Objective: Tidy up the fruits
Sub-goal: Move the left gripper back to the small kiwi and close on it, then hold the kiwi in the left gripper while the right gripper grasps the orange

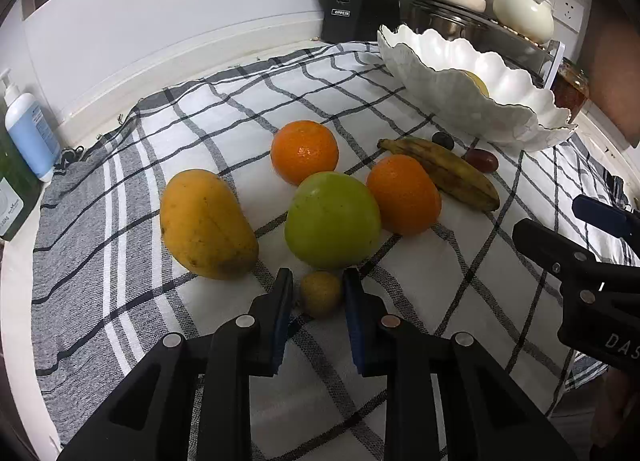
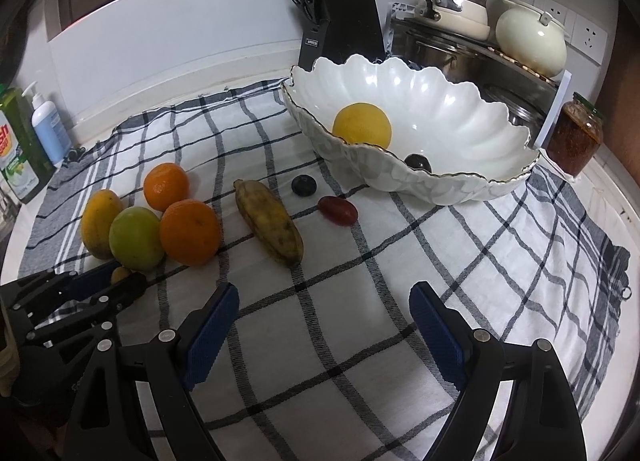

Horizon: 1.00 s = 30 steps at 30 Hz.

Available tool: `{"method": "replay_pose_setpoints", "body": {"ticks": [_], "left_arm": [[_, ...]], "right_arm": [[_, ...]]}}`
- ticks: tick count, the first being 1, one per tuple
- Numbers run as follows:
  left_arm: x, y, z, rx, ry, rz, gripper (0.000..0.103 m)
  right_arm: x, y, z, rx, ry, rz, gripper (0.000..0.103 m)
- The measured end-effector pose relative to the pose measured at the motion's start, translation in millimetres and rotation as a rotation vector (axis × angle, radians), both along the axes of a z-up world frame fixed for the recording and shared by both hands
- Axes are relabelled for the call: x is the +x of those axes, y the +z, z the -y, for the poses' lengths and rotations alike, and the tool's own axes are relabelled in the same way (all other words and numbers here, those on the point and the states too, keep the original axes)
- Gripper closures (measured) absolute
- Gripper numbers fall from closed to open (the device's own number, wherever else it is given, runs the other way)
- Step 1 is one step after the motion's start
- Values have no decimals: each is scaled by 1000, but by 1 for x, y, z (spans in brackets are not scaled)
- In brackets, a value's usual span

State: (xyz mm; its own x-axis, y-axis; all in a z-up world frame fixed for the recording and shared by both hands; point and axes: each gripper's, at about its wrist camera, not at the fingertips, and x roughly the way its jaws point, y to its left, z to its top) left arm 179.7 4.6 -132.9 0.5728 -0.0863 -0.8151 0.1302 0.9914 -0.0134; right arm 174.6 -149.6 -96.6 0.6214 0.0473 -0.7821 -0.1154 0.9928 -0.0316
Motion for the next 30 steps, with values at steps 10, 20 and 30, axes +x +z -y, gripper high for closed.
{"method": "replay_pose_setpoints", "body": {"ticks": [10,20,30], "left_arm": [[-8,12,-10,5,20,26,77],[-16,22,-34,11,76,36,77],[-14,34,-65,11,160,59,77]], "right_arm": [[-4,6,-7,-2,13,13,15],[-2,12,-30,10,72,27,15],[19,10,-62,42,147,10,21]]}}
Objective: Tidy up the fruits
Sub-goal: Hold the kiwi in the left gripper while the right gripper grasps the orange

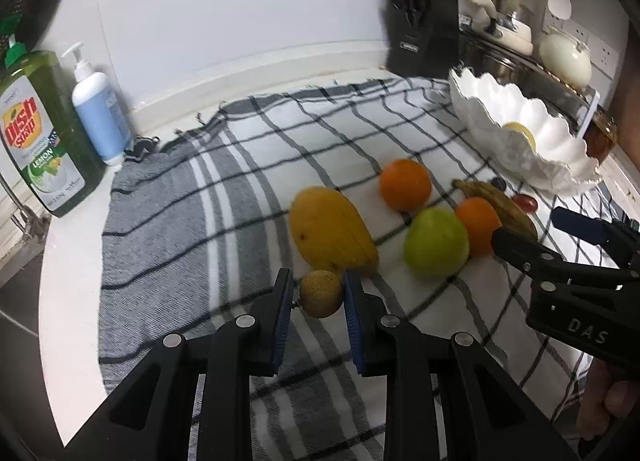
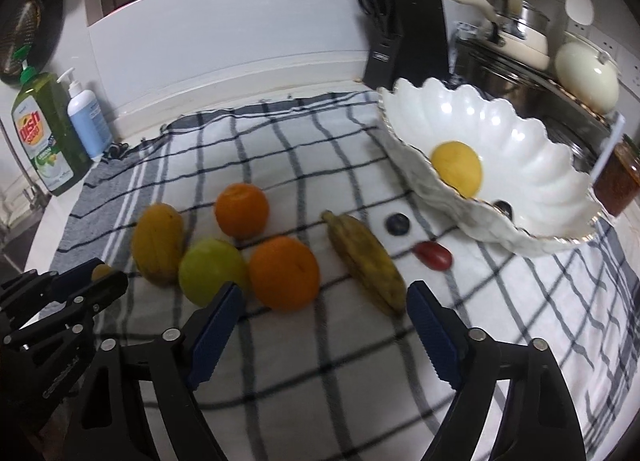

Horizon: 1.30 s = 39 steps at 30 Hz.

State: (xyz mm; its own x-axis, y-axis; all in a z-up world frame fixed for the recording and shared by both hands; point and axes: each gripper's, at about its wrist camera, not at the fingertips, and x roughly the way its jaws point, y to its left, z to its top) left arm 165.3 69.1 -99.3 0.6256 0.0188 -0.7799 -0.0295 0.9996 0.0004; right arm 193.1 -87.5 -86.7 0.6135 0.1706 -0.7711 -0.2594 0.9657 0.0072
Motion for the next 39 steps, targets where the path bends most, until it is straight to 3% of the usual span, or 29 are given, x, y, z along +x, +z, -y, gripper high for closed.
{"method": "replay_pose_setpoints", "body": {"ticks": [5,23,25,28,39], "left_arm": [[5,4,-5,-6,10,9,77],[14,-1,-7,-24,13,-4,77],[14,-2,-7,-25,14,-5,77],[14,-1,-8,-24,12,-4,77],[7,8,-3,-15,11,13,77]], "right_arm": [[10,-2,-6,-16,10,-17,30],[32,-25,-16,-9,47,-64,36],[33,-26,-19,-17,56,-67,40],[35,-30,-21,10,84,-95,55],[25,-24,-13,17,74,-87,56]]}}
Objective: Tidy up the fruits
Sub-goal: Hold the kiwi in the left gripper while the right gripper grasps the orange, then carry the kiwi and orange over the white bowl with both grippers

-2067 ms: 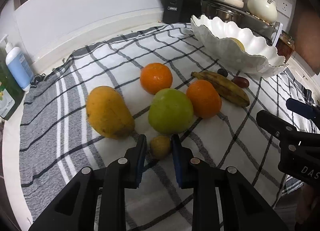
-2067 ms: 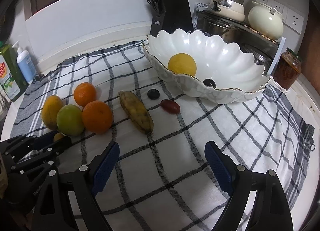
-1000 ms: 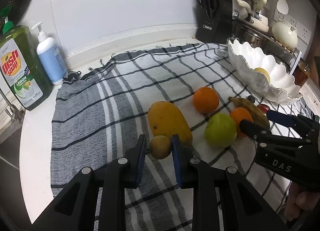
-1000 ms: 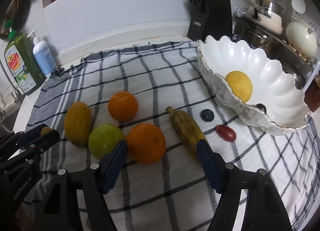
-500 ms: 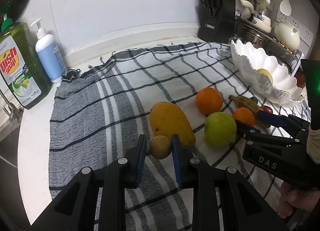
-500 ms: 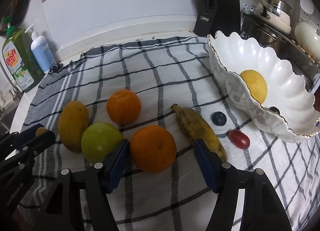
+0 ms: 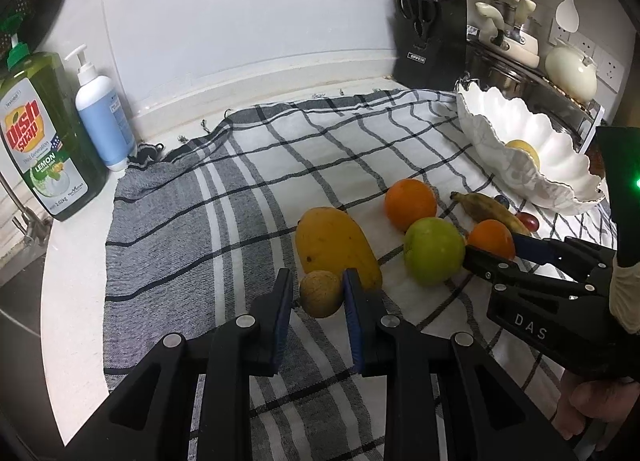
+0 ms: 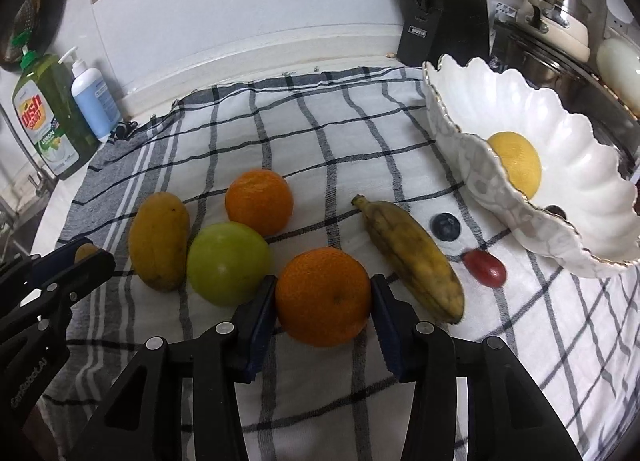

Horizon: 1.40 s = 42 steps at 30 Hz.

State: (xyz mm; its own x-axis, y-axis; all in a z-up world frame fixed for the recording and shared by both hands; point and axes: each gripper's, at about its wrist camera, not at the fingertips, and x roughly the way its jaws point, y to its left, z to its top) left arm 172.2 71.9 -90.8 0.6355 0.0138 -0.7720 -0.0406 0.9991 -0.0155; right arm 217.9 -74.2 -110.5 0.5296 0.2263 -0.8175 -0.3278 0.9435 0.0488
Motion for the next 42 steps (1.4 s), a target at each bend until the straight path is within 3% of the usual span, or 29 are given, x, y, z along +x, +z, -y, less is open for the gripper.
{"method": "replay_pose_setpoints", "body": {"ticks": [19,42], "left_arm": [[-18,34,32,-3,-44,66,77],[24,74,111,-39,-159,154,77]], "right_arm": [[-43,51,40,25,-69,113,56],[-36,95,126,40,-256,215,56]]}}
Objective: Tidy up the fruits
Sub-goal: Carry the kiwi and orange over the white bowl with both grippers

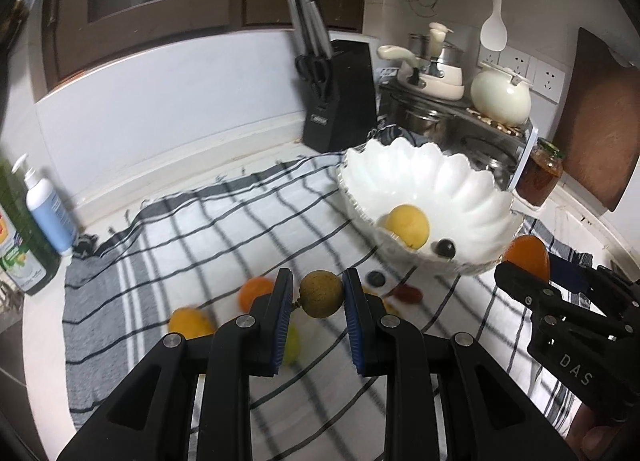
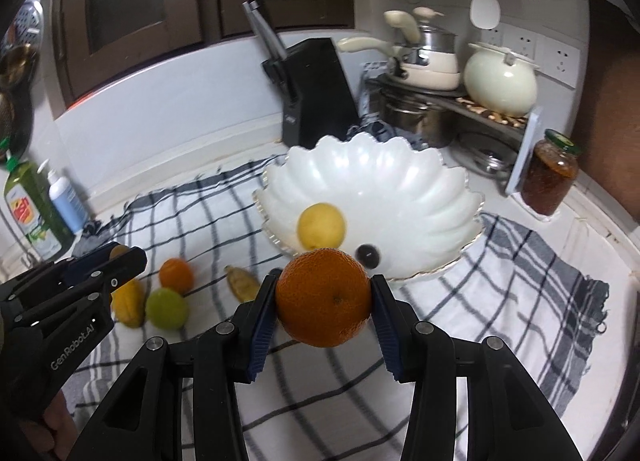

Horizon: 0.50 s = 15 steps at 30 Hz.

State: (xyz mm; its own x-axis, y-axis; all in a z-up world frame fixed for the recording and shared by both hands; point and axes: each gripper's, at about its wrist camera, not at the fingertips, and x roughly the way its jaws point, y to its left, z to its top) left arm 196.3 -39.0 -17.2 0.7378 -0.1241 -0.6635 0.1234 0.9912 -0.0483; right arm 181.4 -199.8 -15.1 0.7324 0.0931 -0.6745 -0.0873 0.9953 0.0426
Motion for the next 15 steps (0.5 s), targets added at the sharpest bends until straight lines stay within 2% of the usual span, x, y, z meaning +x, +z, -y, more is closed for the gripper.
{"method": "replay_pose_setpoints", "body": {"ticks": [15], "left_arm": [[62,9,57,-20,-64,29,77]], "right_arm": [[39,8,55,16,-131,27,56]]}}
